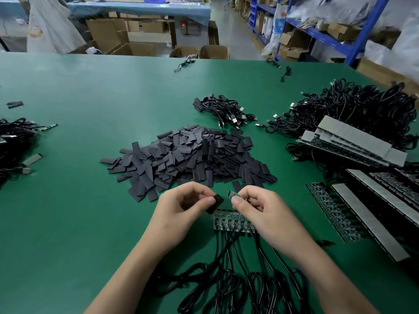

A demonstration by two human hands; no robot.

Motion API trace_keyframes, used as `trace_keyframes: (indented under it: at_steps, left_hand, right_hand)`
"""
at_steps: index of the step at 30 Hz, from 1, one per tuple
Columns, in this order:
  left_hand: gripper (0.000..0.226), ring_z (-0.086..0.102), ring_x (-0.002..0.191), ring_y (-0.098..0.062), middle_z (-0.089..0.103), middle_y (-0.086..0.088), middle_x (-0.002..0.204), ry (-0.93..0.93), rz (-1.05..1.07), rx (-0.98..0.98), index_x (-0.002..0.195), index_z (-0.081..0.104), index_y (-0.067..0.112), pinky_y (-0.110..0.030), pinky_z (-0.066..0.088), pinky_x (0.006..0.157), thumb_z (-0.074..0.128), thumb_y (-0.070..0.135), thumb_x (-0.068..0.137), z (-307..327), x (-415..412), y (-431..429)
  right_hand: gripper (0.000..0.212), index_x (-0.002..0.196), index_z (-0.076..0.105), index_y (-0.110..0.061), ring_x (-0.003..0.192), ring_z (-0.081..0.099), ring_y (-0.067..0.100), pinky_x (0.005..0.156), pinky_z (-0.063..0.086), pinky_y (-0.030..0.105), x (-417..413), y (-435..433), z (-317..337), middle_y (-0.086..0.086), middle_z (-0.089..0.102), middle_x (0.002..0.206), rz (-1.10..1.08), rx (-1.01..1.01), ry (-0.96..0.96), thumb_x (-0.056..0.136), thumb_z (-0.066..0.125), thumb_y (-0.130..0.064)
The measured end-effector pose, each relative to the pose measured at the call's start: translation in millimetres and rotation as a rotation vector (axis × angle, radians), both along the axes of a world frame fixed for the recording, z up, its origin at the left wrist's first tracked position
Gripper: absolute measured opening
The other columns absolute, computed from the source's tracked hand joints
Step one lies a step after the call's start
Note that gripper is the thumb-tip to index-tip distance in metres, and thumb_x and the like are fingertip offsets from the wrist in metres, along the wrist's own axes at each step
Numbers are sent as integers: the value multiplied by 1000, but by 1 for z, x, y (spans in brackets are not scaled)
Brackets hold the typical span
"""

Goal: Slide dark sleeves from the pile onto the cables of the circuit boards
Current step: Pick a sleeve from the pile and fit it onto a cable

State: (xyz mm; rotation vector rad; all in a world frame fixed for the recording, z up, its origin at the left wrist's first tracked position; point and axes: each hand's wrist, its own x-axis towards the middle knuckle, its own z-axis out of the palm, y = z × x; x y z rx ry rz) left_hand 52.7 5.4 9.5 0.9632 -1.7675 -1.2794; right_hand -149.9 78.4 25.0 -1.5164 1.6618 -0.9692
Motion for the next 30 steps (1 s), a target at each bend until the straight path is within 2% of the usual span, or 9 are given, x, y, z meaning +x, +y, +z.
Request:
trace_keyframes:
  at_steps: [4,8,10,14,17,20,25,28,30]
  left_hand:
    - [7,69,67,-14,74,-6,73,147,-119,119,94,72,7,-18,51,69,71,12,89,1,1,0]
    - [11,69,69,-14,74,-3,78,189,-162,150,95,76,14,-21,53,73,73,19,86,-3,1,0]
    - [12,70,74,-13,75,-1,82,141,-157,118,97,78,22,-23,54,76,76,23,85,-5,2,0]
    - [30,67,77,-10,75,2,86,49,-134,1,100,79,33,-23,55,76,90,36,72,-7,4,3]
    - [32,69,79,-13,74,7,87,-67,-85,-187,100,76,35,-26,55,71,91,40,71,-7,3,5]
    - [31,72,84,-10,75,15,90,-120,-40,-311,105,75,31,-25,56,76,87,36,76,-5,0,8]
    - [25,73,91,-4,76,23,95,-101,78,-311,101,79,34,-27,58,82,82,36,76,-1,3,5]
    - [22,72,96,-5,76,23,97,-83,103,-274,97,79,37,-28,57,85,82,34,76,-1,4,3]
    - [21,72,99,-6,76,23,98,-87,93,-281,97,80,33,-28,57,86,81,34,76,-2,3,3]
  right_hand:
    - [18,90,69,-21,72,61,7,71,50,28,3,3,-2,4,68,76,56,14,-150,94,71,-38]
    - [17,91,72,-19,73,57,13,71,46,34,5,3,-3,16,67,82,78,22,-196,95,70,-35]
    - [17,91,71,-18,70,53,13,68,42,32,5,3,-3,11,63,74,66,18,-199,96,69,-34]
    - [13,90,72,-17,70,56,11,68,44,31,7,4,-5,14,66,78,63,13,-200,98,69,-27]
    - [13,86,70,-19,65,52,7,64,41,25,9,5,-8,-6,61,67,68,19,-198,97,68,-26]
    - [19,84,65,-21,63,49,8,61,39,26,12,5,-8,-11,56,64,63,1,-175,93,66,-38]
    - [40,89,62,-21,58,37,9,57,33,31,8,7,-1,-7,40,62,55,-48,-145,93,49,-59]
    - [41,83,61,-24,57,32,13,58,29,40,5,7,-1,-8,33,61,30,-16,-119,98,39,-55]
    - [38,79,60,-27,54,32,11,54,29,35,5,7,-2,-8,34,57,32,-20,-26,105,42,-48]
